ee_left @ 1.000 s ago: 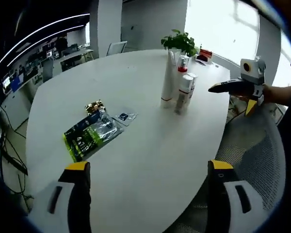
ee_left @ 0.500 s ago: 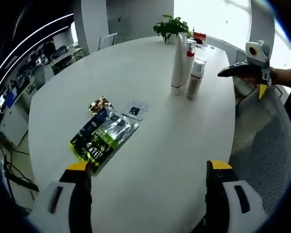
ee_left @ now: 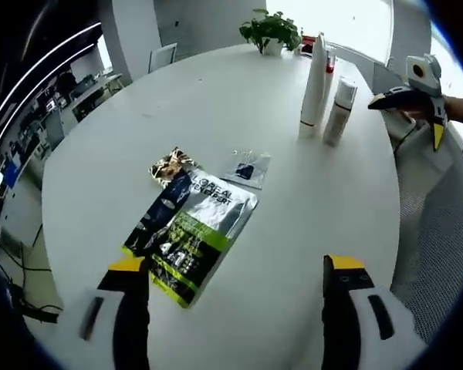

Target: Arrange the skincare products in the storage area until every visible bottle or jar stands upright without overlapping.

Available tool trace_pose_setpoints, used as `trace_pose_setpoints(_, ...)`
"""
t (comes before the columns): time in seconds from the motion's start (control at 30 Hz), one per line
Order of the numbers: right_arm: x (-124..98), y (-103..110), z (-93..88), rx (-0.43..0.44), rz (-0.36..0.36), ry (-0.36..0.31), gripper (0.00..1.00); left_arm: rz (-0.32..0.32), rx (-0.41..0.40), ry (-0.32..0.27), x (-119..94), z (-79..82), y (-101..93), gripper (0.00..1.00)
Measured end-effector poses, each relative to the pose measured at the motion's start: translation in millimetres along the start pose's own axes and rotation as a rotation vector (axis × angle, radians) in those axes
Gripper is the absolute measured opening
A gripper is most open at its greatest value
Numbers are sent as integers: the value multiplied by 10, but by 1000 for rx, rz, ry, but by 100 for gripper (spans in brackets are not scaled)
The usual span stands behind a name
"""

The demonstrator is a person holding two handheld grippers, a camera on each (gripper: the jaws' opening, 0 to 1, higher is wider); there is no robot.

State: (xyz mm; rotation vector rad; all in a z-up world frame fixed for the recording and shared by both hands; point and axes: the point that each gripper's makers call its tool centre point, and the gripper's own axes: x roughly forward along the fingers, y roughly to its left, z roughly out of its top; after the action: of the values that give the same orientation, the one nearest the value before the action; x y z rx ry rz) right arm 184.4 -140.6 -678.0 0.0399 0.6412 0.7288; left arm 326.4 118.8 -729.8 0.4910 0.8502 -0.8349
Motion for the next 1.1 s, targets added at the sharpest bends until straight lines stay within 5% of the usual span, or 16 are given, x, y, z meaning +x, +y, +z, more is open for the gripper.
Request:
trace_pose_setpoints(0.47, 8, -45, -45, 5, -16, 26, 97, 25, 15, 13, 314, 97, 446, 86)
trace_pose_setpoints(0.73, 16, -54, -52, 14, -24, 30, 97, -15, 64, 55, 534, 80, 550, 88)
trace_pose_setpoints(0.9, 20, -74, -63, 19, -29, 32, 97, -45, 110, 84, 563, 36, 489, 88)
trace_pose_setpoints(1.1, 22, -83, -65, 24, -34, 35, 97, -127, 51, 81, 593, -17, 378, 88)
